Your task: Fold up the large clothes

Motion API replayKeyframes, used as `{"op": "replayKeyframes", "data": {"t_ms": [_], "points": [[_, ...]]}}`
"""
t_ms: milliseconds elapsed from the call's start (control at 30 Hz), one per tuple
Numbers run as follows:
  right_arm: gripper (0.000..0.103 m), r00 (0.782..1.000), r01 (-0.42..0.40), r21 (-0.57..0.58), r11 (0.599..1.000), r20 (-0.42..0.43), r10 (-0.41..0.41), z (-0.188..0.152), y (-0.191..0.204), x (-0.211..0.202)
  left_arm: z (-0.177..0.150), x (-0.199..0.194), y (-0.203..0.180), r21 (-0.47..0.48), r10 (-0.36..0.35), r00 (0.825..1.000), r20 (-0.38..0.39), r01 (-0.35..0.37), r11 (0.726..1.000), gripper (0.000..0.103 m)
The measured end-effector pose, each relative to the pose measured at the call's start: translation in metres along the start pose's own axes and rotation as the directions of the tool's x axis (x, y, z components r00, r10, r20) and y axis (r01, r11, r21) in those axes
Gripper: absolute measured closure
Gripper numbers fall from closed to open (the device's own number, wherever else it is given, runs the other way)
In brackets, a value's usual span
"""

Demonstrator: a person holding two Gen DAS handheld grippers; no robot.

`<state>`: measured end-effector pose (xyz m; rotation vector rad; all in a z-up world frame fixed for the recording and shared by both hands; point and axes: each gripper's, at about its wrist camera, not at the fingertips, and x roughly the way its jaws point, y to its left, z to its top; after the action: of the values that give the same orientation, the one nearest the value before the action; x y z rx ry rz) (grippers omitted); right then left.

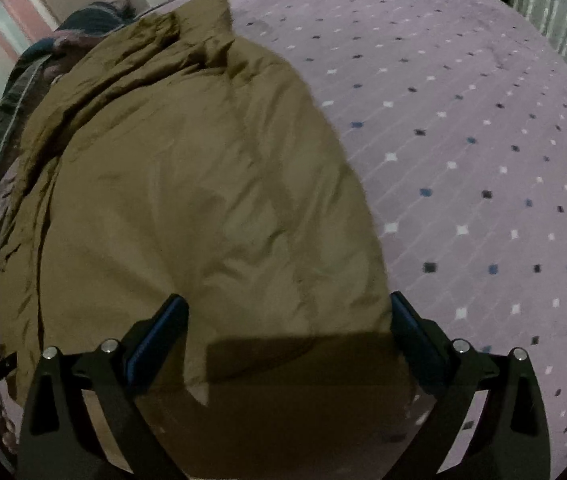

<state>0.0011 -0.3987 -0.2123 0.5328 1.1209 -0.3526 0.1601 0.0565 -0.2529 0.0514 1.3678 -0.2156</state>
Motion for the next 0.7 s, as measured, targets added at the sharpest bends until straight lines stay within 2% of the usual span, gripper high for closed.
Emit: {"op": "replayKeyframes", "data": {"t_ms": [100, 167, 333, 367, 500, 700], "points": [[0.013, 1.0, -0.018, -0.045, 0.999, -0.014, 0.017, -0.003, 0.01, 0.002, 0.004, -0.004, -0.006, 0.025, 0.003, 1.0, 0.005, -0.003, 1.0, 0.004], [0.025, 0.999, -0.044, -0.042, 0.998, -0.021, 0.043, -0.002, 0.01, 0.002, 0.006, -0.006, -0.012, 0.048, 0.001, 1.0, -0.006, -0.001, 0.999, 0.006], [0.056, 0.996, -0.091, -0.033, 0.995, -0.018, 0.09, -0.003, 0.008, -0.004, 0.001, -0.019, -0.021, 0.099, 0.006, 1.0, -0.008, -0.005, 0.995, 0.027], [0.063, 0.995, -0.103, -0.033, 0.994, -0.014, 0.103, -0.002, 0.008, -0.006, 0.002, -0.022, -0.023, 0.112, 0.006, 1.0, -0.004, -0.005, 0.994, 0.034], [0.075, 0.993, -0.114, -0.07, 0.991, -0.001, 0.114, -0.003, 0.017, -0.012, 0.009, -0.033, -0.03, 0.149, -0.003, 1.0, 0.012, 0.001, 0.989, 0.055], [0.081, 0.99, -0.135, -0.082, 0.988, 0.04, 0.138, 0.001, 0.022, -0.03, 0.014, -0.062, -0.042, 0.147, -0.057, 0.998, 0.037, 0.051, 0.988, 0.071]]}}
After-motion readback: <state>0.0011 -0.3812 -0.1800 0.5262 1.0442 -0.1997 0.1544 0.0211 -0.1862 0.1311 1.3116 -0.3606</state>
